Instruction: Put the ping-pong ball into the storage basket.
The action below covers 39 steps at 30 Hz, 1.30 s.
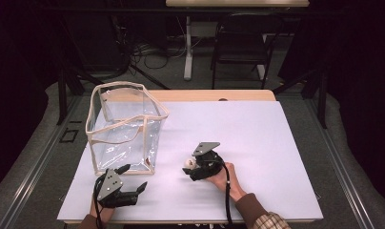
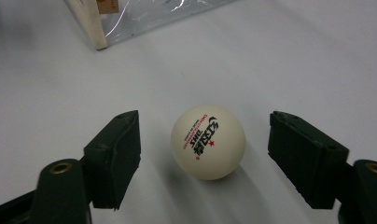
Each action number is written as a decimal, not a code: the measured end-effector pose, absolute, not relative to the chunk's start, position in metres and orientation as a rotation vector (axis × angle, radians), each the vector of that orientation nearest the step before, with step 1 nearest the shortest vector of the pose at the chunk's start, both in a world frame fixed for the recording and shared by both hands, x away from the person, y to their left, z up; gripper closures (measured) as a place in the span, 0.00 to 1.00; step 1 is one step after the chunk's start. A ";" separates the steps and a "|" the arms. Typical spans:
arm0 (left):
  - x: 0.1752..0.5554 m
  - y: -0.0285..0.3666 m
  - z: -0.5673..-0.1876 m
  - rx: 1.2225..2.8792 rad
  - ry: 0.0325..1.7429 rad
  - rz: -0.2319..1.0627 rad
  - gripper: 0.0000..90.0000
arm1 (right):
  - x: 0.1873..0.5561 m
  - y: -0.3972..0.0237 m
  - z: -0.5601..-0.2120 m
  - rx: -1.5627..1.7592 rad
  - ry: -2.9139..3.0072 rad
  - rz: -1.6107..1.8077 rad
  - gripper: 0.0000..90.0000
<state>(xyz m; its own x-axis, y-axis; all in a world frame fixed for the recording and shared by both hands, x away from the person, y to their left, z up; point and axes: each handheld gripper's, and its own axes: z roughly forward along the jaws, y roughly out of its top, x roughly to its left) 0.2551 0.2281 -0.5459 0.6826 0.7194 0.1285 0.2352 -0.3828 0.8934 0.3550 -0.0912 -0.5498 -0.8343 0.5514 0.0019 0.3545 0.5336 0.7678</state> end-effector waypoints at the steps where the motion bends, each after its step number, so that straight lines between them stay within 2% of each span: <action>1: 0.255 0.228 -0.546 1.941 0.740 0.638 0.18 | 0.355 -0.091 -0.550 0.757 2.537 1.176 0.33; 9: 0.255 0.228 -0.546 1.941 0.741 0.639 0.18 | 0.356 -0.087 -0.553 0.756 2.565 1.134 0.45; 20: 0.255 0.228 -0.546 1.943 0.738 0.642 0.18 | 0.357 -0.087 -0.555 0.777 2.569 1.097 0.56; 39: 0.255 0.229 -0.546 1.941 0.740 0.647 0.18 | 0.355 -0.094 -0.542 0.773 2.523 1.125 0.56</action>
